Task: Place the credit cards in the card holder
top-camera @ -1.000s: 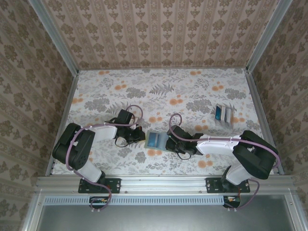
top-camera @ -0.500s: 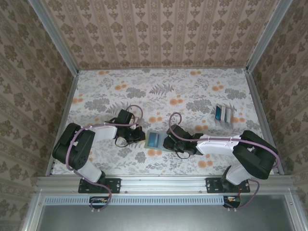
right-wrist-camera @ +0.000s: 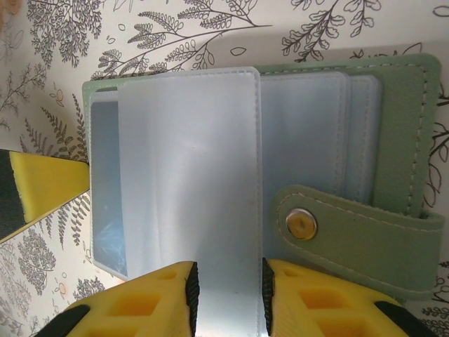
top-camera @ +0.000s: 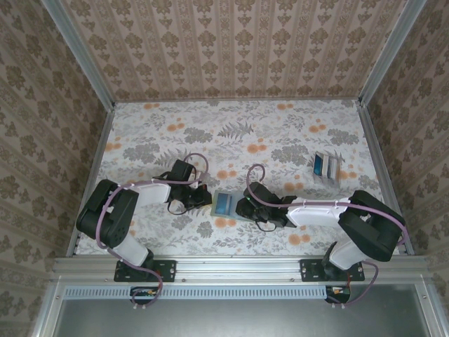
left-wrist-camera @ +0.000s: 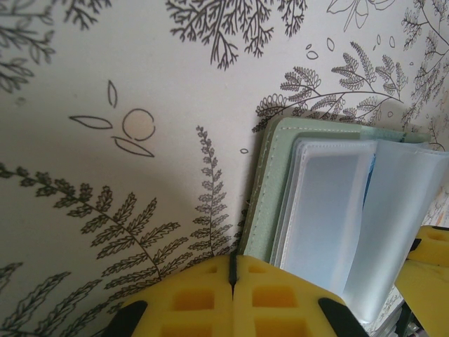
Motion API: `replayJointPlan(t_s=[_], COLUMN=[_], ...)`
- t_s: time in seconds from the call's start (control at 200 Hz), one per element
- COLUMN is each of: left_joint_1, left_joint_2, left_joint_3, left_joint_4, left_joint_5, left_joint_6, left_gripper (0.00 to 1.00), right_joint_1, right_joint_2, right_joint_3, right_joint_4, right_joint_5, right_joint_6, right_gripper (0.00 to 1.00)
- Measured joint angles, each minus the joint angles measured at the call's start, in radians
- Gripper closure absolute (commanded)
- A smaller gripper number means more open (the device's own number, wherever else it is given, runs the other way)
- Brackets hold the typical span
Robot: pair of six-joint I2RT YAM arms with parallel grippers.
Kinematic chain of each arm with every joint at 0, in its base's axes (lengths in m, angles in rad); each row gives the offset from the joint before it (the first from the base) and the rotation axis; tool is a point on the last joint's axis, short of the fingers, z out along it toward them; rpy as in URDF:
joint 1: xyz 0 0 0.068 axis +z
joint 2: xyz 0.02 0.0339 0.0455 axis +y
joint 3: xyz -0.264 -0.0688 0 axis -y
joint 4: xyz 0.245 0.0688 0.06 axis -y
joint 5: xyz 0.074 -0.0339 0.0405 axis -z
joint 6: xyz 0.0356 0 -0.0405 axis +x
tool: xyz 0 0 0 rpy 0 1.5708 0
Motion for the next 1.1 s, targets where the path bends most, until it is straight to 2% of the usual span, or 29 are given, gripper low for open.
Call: replayJointPlan(t_s=[0.175, 0.305, 0.41, 0.7, 1.1], left_joint_1=[0.0, 0.0, 0.0, 0.0, 0.009], left_joint_2=[0.0, 0.0, 0.0, 0.0, -0.001], left_joint_3=[0.0, 0.0, 0.0, 0.0, 0.001], left_joint_4=[0.0, 0.0, 0.0, 0.0, -0.008], left_joint_5=[0.0, 0.0, 0.0, 0.0, 0.003], left_joint_6=[0.0, 0.0, 0.0, 0.0, 0.008], left_gripper=[0.99, 0.99, 0.99, 0.99, 0.99], right_joint_1=[0.0, 0.0, 0.001, 0.001, 0.004], right_joint_2=[0.0, 0.0, 0.0, 0.0, 0.008], right_joint_3=[-0.005, -0.008, -0.01, -0.01, -0.012], right_joint_4=[0.021, 0.039, 0.05, 0.061, 0.204], right_joint_5=[-0.003, -0.007, -0.01, -0.026, -0.074], right_joint_6=[0.0, -0.003, -0.013, -0.024, -0.062], right_gripper=[0.65, 0.73, 0.75, 0.71, 0.69])
